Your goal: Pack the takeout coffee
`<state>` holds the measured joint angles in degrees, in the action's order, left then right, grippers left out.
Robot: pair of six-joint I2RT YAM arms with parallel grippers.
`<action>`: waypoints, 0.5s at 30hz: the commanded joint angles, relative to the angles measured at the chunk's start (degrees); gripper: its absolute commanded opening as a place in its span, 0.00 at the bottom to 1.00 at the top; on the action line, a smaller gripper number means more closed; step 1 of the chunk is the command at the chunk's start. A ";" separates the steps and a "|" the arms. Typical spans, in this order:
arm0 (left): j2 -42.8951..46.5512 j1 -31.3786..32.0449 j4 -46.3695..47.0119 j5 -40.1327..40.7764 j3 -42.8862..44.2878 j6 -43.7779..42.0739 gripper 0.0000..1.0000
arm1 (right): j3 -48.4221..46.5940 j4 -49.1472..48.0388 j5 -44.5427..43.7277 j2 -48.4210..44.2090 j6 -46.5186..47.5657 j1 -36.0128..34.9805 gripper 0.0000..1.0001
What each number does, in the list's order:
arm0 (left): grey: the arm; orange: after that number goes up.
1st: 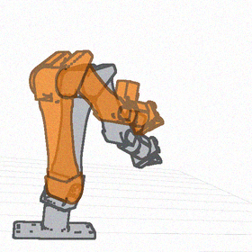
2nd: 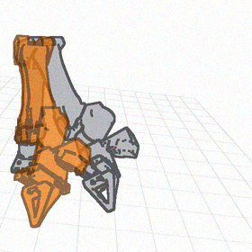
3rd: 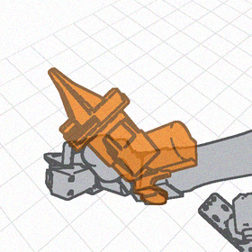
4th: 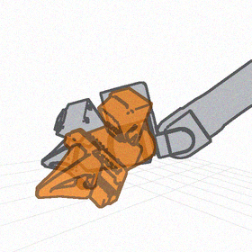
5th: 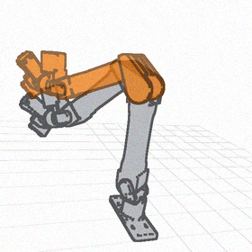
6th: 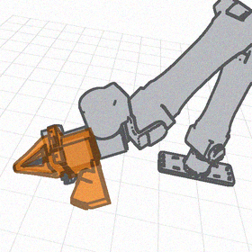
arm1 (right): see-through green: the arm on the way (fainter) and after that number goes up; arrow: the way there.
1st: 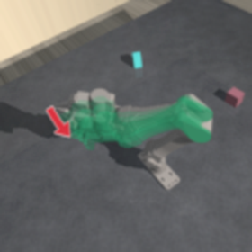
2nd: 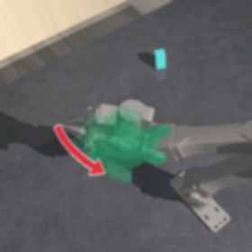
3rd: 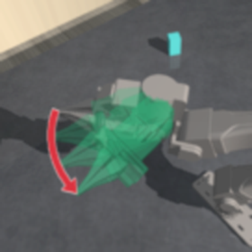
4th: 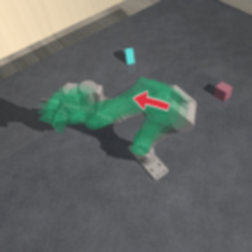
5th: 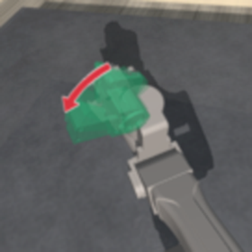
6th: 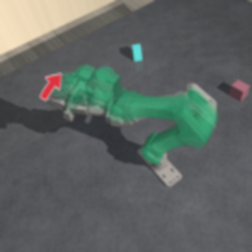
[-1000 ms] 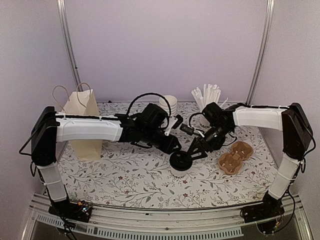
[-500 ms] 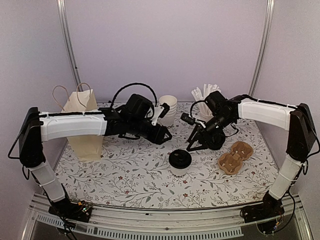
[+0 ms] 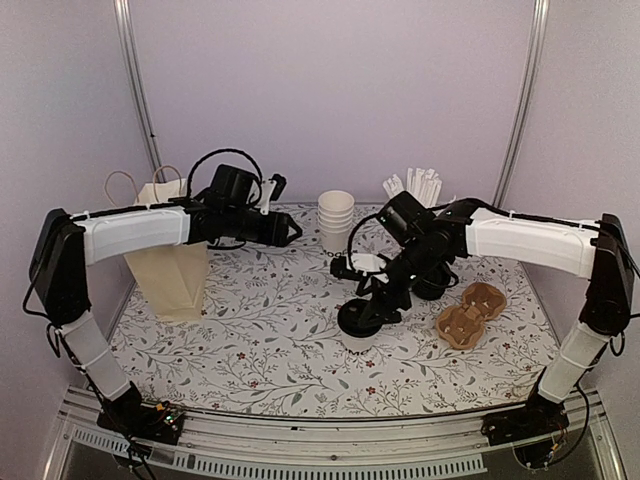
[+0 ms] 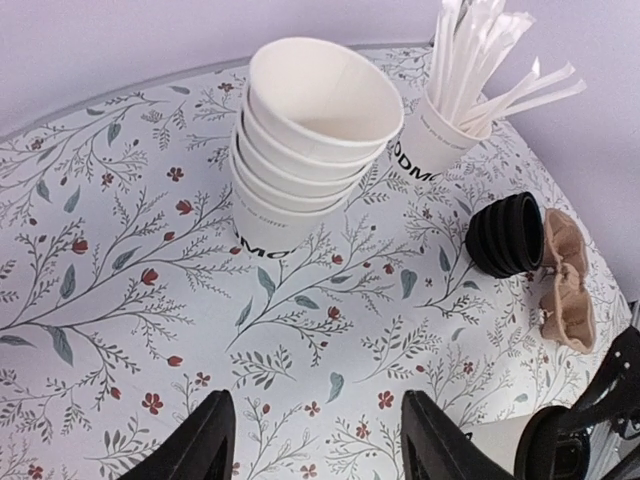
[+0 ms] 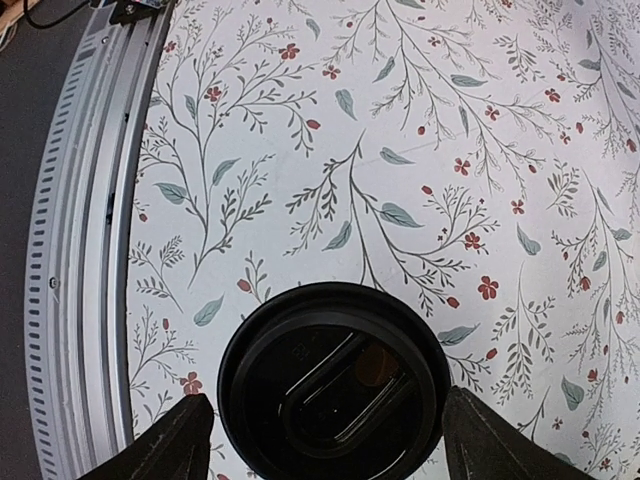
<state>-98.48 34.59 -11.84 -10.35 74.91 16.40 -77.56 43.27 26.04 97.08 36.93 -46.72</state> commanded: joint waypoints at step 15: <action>1.72 -1.81 4.44 -5.65 -4.34 -0.33 0.59 | -1.50 0.68 -11.34 3.32 2.15 -5.13 0.73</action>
<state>-98.26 32.88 -8.80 -14.85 70.59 16.51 -78.39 43.24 17.43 99.61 38.74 -51.13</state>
